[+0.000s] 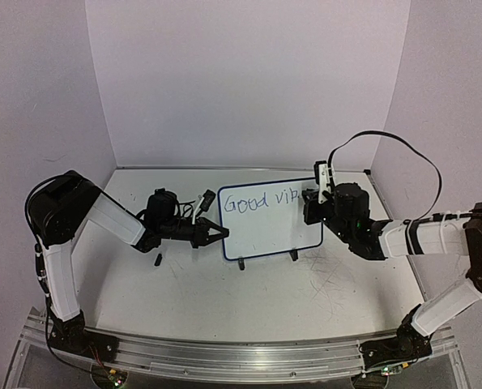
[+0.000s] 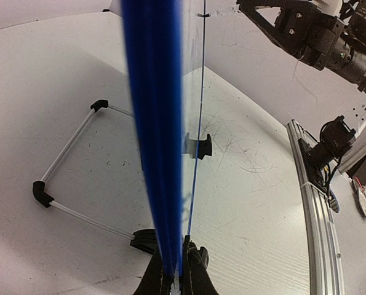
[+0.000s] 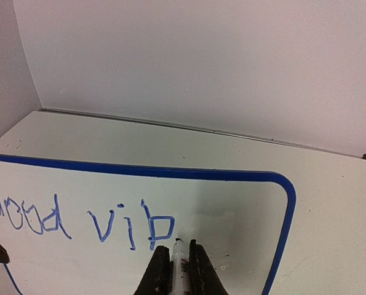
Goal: Write a sentence on the whiteboard
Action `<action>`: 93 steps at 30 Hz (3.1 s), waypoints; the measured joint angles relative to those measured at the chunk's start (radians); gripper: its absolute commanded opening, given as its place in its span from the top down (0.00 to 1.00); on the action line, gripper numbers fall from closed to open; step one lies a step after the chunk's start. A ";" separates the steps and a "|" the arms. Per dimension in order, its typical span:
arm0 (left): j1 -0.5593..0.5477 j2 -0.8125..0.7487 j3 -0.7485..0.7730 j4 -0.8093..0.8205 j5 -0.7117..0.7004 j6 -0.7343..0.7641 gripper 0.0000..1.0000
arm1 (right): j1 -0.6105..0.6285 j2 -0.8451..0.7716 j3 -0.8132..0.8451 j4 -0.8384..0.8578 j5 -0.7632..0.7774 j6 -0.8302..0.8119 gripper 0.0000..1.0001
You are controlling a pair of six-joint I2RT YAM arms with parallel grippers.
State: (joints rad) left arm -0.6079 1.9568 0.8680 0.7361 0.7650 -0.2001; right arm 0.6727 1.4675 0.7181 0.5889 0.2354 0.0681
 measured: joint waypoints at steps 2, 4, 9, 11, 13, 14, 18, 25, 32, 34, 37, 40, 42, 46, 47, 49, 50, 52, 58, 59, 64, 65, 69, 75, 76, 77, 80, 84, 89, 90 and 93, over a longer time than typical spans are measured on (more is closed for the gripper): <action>0.000 0.000 0.000 -0.001 0.000 0.000 1.00 | 0.000 0.001 0.000 0.000 0.010 0.000 1.00; 0.000 0.000 0.000 -0.002 0.000 -0.001 1.00 | 0.000 0.001 0.000 0.000 0.023 0.000 1.00; 0.000 0.000 0.000 -0.003 0.000 -0.002 1.00 | 0.000 0.001 0.000 0.001 0.059 0.000 1.00; 0.000 0.000 0.000 -0.003 0.000 -0.001 1.00 | 0.000 0.001 0.000 0.004 0.067 0.000 1.00; 0.000 0.000 0.000 -0.003 0.000 -0.001 1.00 | 0.000 0.002 0.000 0.013 0.071 -0.001 1.00; 0.000 0.000 0.000 -0.003 0.000 -0.001 1.00 | 0.000 0.002 0.000 0.020 0.073 -0.002 1.00; 0.000 0.000 0.000 -0.003 0.000 -0.001 1.00 | 0.000 0.007 0.008 0.040 0.075 -0.009 1.00; 0.000 0.000 0.000 -0.004 0.000 -0.002 1.00 | 0.000 0.021 0.028 0.052 0.070 -0.013 1.00; 0.000 0.000 0.000 -0.004 0.000 -0.005 1.00 | 0.000 0.021 0.028 0.042 0.040 0.004 1.00; 0.000 0.000 0.000 -0.004 0.000 -0.005 1.00 | 0.000 0.021 0.028 0.038 0.035 0.011 1.00; 0.000 0.000 0.000 -0.005 0.000 -0.006 1.00 | 0.000 0.021 0.025 0.033 0.032 0.019 1.00; 0.000 0.000 0.000 -0.005 -0.001 -0.008 1.00 | 0.000 0.021 0.016 0.025 0.032 0.028 1.00; 0.000 0.000 0.000 -0.006 -0.001 -0.009 1.00 | 0.000 0.021 0.008 0.020 0.032 0.035 1.00; 0.000 0.000 0.000 -0.006 -0.001 -0.009 1.00 | 0.000 0.015 -0.012 0.012 0.032 0.044 1.00; 0.000 0.000 0.000 -0.006 -0.001 -0.010 1.00 | 0.000 0.014 -0.016 0.011 0.033 0.045 1.00; 0.000 0.000 0.000 -0.006 -0.001 -0.010 1.00 | 0.001 0.013 -0.020 0.007 0.037 0.046 1.00; 0.000 0.000 0.000 -0.006 -0.001 -0.010 1.00 | 0.001 0.012 -0.021 0.004 0.042 0.046 1.00; 0.000 0.000 0.000 -0.006 -0.001 -0.009 1.00 | 0.002 0.008 -0.021 -0.003 0.057 0.045 1.00; 0.000 0.000 0.000 -0.005 0.000 -0.005 1.00 | 0.002 -0.029 -0.022 -0.001 0.076 0.026 1.00; 0.000 0.000 0.000 -0.005 0.000 -0.005 1.00 | 0.001 -0.041 -0.025 0.002 0.066 0.023 1.00; 0.000 0.000 0.000 -0.005 0.000 -0.004 1.00 | -0.005 -0.107 -0.048 0.023 0.018 0.022 1.00; 0.000 -0.001 0.000 -0.006 0.000 -0.004 1.00 | -0.008 -0.108 -0.049 0.027 0.014 0.023 1.00; 0.000 -0.002 0.000 -0.006 0.000 0.000 1.00 | -0.035 -0.107 -0.051 0.036 0.010 0.025 1.00; 0.000 -0.002 0.000 -0.006 0.000 0.002 1.00 | -0.045 -0.073 -0.051 0.072 0.019 0.026 1.00; 0.000 -0.002 0.000 -0.005 0.000 0.002 1.00 | -0.045 -0.067 -0.051 0.074 0.019 0.026 1.00; 0.000 -0.002 0.000 -0.006 0.000 0.002 1.00 | -0.045 -0.061 -0.051 0.075 0.019 0.026 1.00; 0.000 -0.002 0.000 -0.006 0.000 0.002 1.00 | -0.045 -0.046 -0.051 0.077 0.022 0.026 1.00; 0.000 -0.002 0.000 -0.006 0.000 0.003 1.00 | -0.045 -0.042 -0.051 0.079 0.044 0.026 1.00; 0.000 -0.002 0.000 -0.006 0.000 0.003 1.00 | -0.046 -0.026 -0.051 0.093 0.074 0.026 1.00; 0.000 -0.002 0.000 -0.006 0.000 0.003 1.00 | -0.046 -0.022 -0.051 0.093 0.077 0.026 1.00; 0.000 -0.002 0.000 -0.007 0.000 0.001 1.00 | -0.046 -0.013 -0.050 0.098 0.082 0.026 1.00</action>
State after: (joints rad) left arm -0.6079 1.9545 0.8680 0.7293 0.7647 -0.1988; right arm 0.6270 1.4547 0.6678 0.6872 0.3172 0.0938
